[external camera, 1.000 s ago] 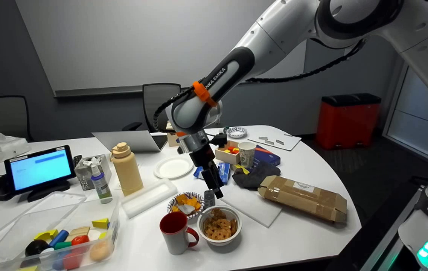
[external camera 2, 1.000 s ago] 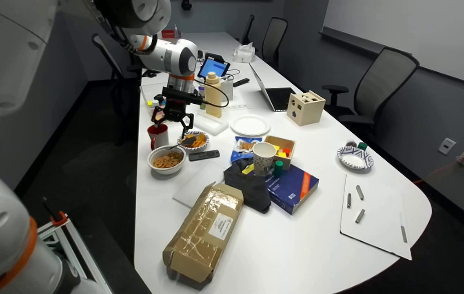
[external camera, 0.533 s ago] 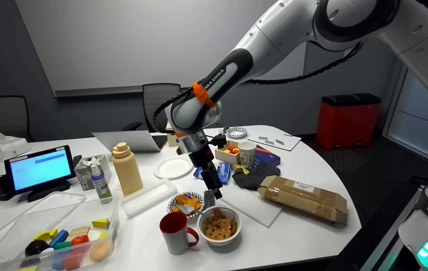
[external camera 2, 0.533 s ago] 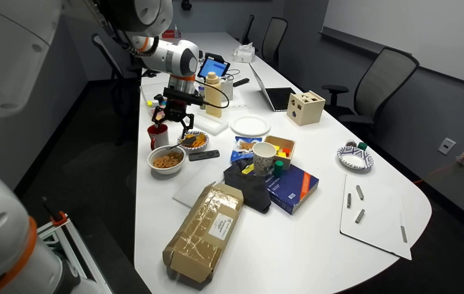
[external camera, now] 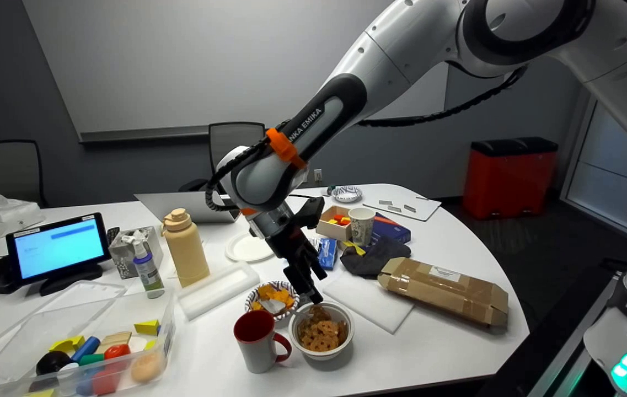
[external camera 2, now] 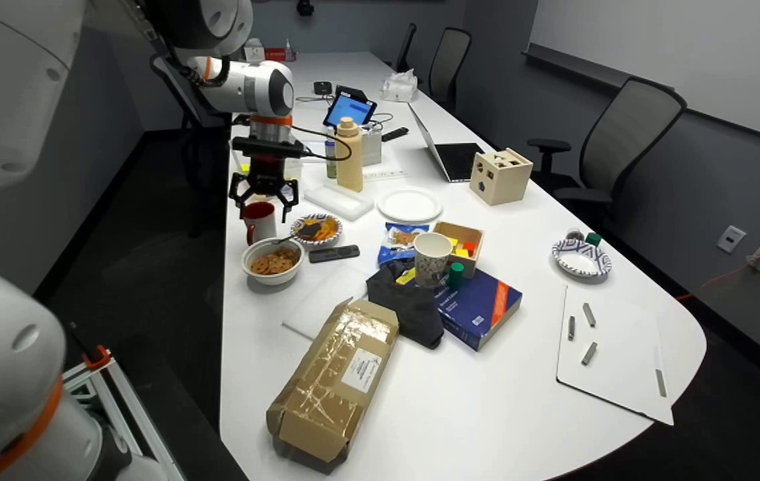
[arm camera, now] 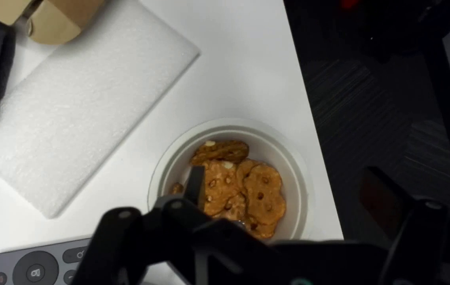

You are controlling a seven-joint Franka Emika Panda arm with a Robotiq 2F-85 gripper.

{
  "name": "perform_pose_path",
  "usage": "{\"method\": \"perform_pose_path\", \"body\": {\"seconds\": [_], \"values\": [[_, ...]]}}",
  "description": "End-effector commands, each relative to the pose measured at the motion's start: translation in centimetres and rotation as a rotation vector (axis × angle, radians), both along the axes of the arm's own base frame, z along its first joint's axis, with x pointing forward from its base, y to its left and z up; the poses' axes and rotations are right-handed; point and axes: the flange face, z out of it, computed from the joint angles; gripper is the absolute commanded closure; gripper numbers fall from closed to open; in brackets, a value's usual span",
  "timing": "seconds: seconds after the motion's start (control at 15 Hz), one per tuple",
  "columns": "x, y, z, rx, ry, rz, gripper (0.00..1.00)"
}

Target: Use the spatula to stir in the bowl

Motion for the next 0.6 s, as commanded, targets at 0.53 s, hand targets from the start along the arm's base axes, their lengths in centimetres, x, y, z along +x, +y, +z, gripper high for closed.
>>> {"method": "perform_pose_path", "body": {"seconds": [0.53], "values": [[-3.6,2.6,-1.9,-0.448,-0.242,-0.306,0.00]]}}
